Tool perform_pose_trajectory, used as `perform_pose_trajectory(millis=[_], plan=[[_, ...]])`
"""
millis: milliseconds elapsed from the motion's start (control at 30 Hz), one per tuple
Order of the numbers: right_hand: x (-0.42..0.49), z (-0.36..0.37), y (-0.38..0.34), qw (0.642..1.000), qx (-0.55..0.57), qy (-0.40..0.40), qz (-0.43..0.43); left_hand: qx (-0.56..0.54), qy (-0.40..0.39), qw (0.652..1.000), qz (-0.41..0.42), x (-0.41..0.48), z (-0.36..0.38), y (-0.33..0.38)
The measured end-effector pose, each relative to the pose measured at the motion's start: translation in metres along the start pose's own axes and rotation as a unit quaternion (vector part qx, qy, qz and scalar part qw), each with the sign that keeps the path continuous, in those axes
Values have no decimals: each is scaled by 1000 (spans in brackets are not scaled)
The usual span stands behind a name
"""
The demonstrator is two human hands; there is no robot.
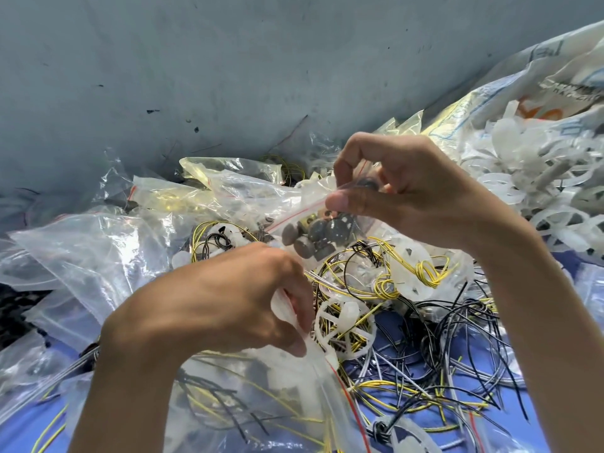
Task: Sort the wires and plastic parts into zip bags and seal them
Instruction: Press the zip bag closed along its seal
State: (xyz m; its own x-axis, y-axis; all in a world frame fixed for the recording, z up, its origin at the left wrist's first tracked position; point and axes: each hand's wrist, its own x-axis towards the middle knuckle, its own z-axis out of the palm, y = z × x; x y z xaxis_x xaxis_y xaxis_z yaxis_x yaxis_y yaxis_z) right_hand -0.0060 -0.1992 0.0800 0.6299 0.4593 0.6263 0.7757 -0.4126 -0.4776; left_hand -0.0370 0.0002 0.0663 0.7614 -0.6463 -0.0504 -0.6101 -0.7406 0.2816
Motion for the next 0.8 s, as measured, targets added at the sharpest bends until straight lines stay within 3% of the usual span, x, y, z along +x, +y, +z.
perform_pose_trajectory(millis=[233,467,533,633,700,800], plan=[[-1,-3,0,1000,20,17,-2,-19,130,990,46,3,-3,-4],[-2,-10,0,998,45,45,-6,8,298,946,126,5,-12,-8],[-1,-10,1,998,49,48,-5,-9,282,951,123,4,-11,-9],[-1,-10,3,998,43,44,7,-62,177,980,70,3,-5,-12],[-1,-9,4,998,37,43,9,-42,108,992,43,4,1,-13],[-1,-8,4,999,29,42,1,-26,93,994,43,8,3,-10]])
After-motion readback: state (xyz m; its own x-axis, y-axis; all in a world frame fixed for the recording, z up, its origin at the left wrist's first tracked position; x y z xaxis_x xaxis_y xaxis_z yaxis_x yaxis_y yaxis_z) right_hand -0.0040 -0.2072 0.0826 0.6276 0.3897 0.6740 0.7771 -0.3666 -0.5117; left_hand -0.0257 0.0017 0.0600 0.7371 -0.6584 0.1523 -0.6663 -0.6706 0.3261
